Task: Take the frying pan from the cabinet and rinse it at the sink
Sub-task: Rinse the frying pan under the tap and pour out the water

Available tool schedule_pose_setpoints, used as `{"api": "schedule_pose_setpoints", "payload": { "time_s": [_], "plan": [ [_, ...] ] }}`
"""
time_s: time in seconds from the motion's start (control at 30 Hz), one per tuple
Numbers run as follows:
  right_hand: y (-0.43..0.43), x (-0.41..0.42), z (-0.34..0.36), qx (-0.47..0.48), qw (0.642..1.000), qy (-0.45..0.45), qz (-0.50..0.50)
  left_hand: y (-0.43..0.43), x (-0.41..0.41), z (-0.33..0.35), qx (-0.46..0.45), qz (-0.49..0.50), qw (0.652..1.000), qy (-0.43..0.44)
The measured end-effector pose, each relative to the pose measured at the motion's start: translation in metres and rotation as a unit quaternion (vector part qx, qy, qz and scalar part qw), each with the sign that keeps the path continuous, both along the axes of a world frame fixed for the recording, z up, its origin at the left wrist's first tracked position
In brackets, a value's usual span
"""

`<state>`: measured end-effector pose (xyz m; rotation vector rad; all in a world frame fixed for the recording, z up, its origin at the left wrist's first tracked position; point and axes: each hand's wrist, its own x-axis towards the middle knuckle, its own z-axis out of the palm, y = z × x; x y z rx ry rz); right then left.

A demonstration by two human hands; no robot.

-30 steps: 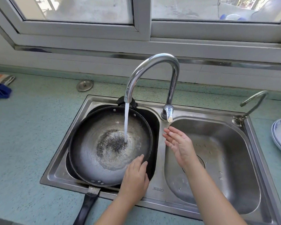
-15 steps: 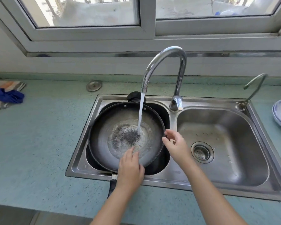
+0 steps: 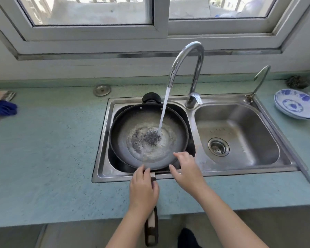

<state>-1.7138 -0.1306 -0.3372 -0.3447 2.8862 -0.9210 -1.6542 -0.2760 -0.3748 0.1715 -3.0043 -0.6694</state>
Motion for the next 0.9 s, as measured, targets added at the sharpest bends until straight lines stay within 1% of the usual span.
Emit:
{"api": "schedule_pose_setpoints", "payload": {
  "time_s": [0.1, 0.17, 0.23, 0.3, 0.37, 0.53, 0.67, 0.73, 0.9],
  "plan": [
    [-0.012, 0.022, -0.004, 0.006, 1.0, -0.008, -0.006, -0.007, 0.017, -0.003, 0.046, 0.009, 0.999, 0.002],
    [-0.02, 0.036, -0.008, 0.003, 1.0, -0.02, -0.008, -0.011, 0.028, -0.003, 0.071, 0.014, 0.997, -0.017],
    [-0.027, 0.048, -0.011, 0.0, 0.999, -0.038, -0.012, -0.012, 0.037, -0.002, 0.103, 0.019, 0.994, -0.018],
    [-0.033, 0.059, -0.013, 0.003, 0.999, -0.051, -0.013, -0.012, 0.046, 0.002, 0.147, 0.035, 0.988, -0.027],
    [-0.037, 0.067, -0.015, -0.003, 0.998, -0.067, -0.02, -0.01, 0.052, 0.007, 0.191, 0.046, 0.978, -0.065],
    [-0.041, 0.08, -0.018, -0.032, 0.993, -0.104, -0.038, -0.006, 0.065, 0.012, 0.265, 0.068, 0.954, -0.122],
    [-0.043, 0.086, -0.02, -0.075, 0.981, -0.161, -0.072, 0.002, 0.073, 0.016, 0.356, 0.1, 0.914, -0.164],
    [-0.044, 0.088, -0.021, -0.095, 0.973, -0.192, -0.087, 0.007, 0.076, 0.016, 0.372, 0.107, 0.906, -0.172],
    [-0.048, 0.089, -0.023, -0.155, 0.949, -0.245, -0.124, 0.02, 0.077, 0.012, 0.374, 0.145, 0.901, -0.167]
  ]
}}
